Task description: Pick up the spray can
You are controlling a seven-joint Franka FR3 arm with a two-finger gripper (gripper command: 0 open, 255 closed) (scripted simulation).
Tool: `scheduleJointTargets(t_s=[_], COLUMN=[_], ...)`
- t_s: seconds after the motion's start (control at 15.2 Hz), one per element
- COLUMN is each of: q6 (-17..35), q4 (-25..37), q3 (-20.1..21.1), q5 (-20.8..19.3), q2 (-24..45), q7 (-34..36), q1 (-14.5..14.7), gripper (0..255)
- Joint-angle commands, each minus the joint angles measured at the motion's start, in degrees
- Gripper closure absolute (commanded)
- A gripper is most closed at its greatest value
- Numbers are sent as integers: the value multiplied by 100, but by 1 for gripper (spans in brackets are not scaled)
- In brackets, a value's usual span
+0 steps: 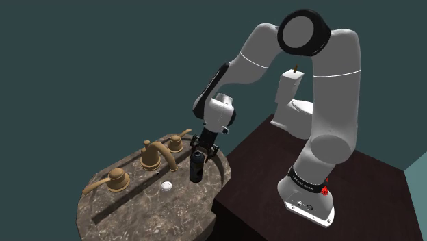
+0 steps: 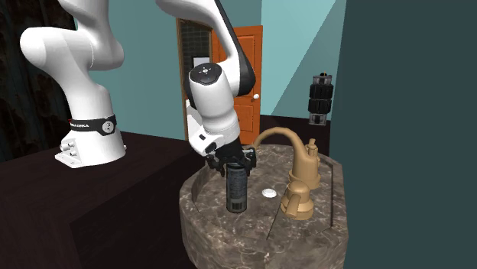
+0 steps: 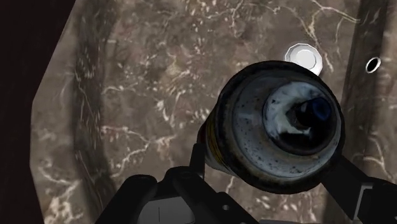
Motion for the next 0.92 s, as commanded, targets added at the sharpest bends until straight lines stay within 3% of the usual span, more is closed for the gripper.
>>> scheduleJointTargets(t_s=[0.0,0.46,0.86], q6=[8,-2,-272], q4=[7,9,-220], q3=[8,-2,-137], q5=[9,-3,-395], q2=[19,17,-545], q7=[-6,-8,474], q1=[4,-3,89], gripper=[255,255,255])
